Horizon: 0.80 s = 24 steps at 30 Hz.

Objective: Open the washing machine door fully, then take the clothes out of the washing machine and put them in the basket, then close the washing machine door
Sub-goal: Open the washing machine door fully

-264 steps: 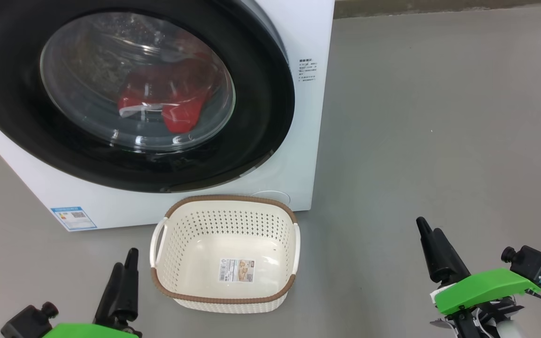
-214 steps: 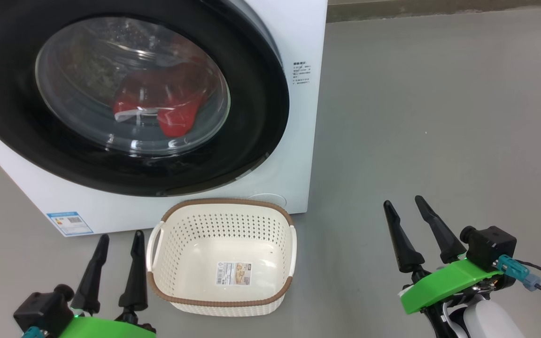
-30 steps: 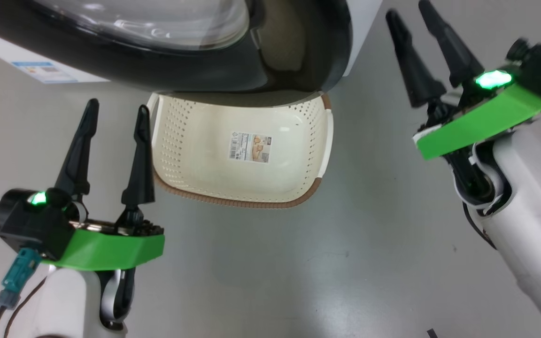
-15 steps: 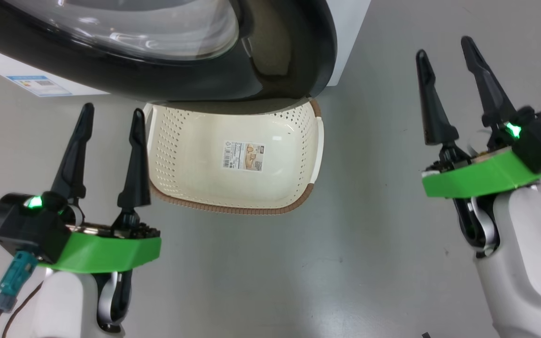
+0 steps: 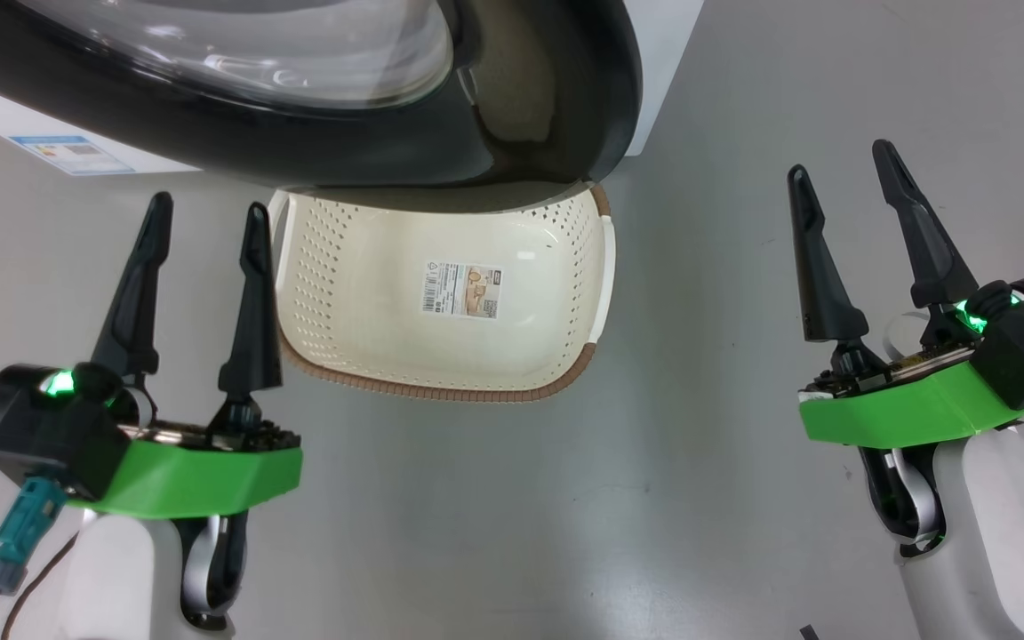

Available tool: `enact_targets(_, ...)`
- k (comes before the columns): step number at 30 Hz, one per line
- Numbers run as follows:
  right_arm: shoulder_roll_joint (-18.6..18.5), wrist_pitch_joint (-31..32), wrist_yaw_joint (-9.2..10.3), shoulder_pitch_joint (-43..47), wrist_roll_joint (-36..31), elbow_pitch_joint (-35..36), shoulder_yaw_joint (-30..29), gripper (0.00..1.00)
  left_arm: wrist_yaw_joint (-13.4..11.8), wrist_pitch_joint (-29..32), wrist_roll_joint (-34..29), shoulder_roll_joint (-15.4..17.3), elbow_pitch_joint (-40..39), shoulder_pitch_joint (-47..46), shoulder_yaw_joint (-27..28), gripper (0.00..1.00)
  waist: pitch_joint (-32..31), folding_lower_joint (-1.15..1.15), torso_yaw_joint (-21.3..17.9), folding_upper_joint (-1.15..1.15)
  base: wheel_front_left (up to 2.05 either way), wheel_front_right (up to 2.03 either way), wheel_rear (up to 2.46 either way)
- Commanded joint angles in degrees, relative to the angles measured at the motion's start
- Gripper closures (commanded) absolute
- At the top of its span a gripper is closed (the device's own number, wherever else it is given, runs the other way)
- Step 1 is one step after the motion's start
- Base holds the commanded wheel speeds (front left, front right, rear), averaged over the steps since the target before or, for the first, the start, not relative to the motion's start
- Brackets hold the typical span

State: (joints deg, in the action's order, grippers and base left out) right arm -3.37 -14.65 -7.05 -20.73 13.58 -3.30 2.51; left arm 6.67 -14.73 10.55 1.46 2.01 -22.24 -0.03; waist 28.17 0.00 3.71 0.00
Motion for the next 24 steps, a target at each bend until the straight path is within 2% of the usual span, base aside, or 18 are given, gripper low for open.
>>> enact_targets(1,0.5,-0.3,-0.44,1.1,-0.1,1.5,1.3,0.00,0.3,-0.3,-0.3,1.4,-1.7,0.8,1.7,0.00,0.1,0.00,0.0,0.00,0.00,0.00,0.00)
enact_targets(24,0.5,-0.3,-0.44,0.4,-0.6,1.7,2.2,0.00,0.3,-0.3,-0.3,1.4,-1.5,0.4,1.3,0.00,0.8,0.00,0.1,0.00,0.00,0.00,0.00)
